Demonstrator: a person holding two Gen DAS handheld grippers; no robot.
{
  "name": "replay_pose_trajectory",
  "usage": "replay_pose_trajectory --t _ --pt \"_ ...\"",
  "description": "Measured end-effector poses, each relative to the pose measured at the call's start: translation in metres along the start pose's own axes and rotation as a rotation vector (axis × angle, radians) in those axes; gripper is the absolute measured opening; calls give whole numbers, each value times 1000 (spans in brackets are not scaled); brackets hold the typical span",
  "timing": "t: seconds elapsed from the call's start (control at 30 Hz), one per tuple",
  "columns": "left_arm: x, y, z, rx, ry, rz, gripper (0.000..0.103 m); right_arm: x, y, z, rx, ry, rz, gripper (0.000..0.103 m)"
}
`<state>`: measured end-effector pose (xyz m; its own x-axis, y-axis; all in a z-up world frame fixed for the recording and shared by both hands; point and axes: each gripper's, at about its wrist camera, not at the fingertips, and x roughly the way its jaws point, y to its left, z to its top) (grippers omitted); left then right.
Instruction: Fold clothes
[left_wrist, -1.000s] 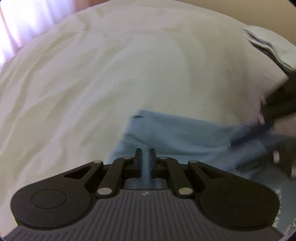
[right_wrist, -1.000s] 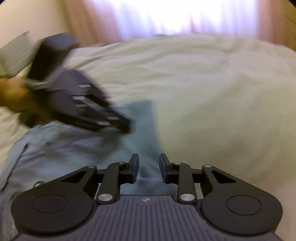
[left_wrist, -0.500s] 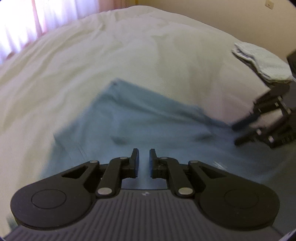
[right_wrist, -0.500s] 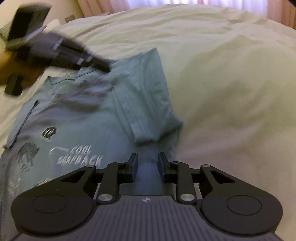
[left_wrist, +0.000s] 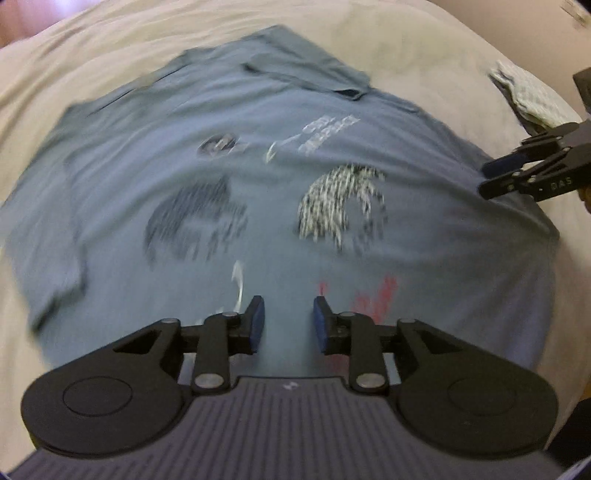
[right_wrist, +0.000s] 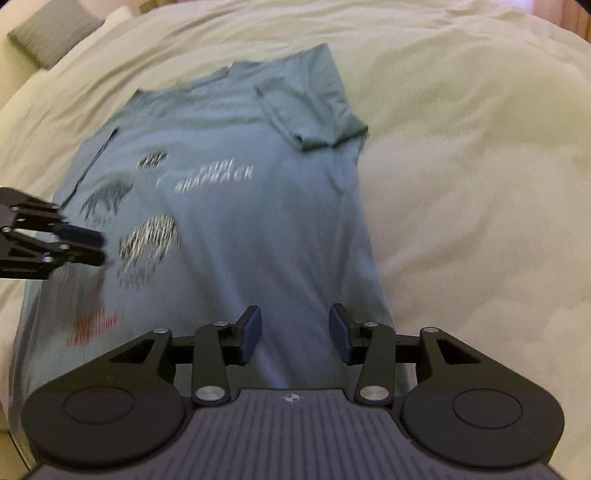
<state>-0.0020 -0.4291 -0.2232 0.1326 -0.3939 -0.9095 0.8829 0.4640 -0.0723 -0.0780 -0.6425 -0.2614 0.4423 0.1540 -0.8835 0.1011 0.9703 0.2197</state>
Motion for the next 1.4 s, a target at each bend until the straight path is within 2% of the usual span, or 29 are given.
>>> replay_pose_trajectory --t 0.1,0.23,0.33,0.37,0.43,0.53,0.67,0.8,0.9,1.0,1.1,1.2,1.23,1.3,1.33,1.37,1.4 --pt "-26 -7 -29 -69 -18 62 29 -14 2 -8 -70 23 11 49" --pt "-55 -23 -62 -106 -47 131 46 -34 6 -17 -173 22 35 49" --pt "-69 -40 -90 -16 -40 171 55 -50 14 -27 -278 11 36 51" --pt "-72 -47 -100 23 -39 175 61 -56 17 -32 -317 9 33 52" --pt "-78 -59 -121 103 -41 181 66 -67 24 -45 -404 7 22 61" --pt "-81 -79 -152 237 -20 178 67 -77 36 -76 -592 28 -7 64" --pt "-87 -104 -190 376 -33 234 70 -80 52 -125 -824 95 -45 64" --pt "-80 -122 -223 481 -28 297 70 -74 65 -172 -1079 101 -133 65" --pt "-71 -130 -237 527 -22 351 70 -63 66 -189 -1143 123 -170 65" --pt "-54 -136 -246 587 -8 442 69 -60 66 -196 -1174 117 -176 65" --pt "-35 -136 -248 641 15 526 71 -60 66 -201 -1226 90 -179 70" --pt "-23 -141 -248 747 9 579 73 -61 61 -204 -1265 59 -189 76" --pt "-24 -142 -246 752 1 592 71 -62 58 -205 -1271 52 -196 77" --pt "-27 -143 -242 763 -15 618 50 -63 53 -207 -1282 36 -211 77" --pt "-29 -144 -240 762 -17 630 30 -63 51 -209 -1280 29 -224 77" --pt "-30 -144 -239 750 -21 638 16 -62 48 -210 -1281 19 -236 77" --pt "-31 -144 -237 739 -25 645 11 -61 48 -212 -1290 1 -243 77"
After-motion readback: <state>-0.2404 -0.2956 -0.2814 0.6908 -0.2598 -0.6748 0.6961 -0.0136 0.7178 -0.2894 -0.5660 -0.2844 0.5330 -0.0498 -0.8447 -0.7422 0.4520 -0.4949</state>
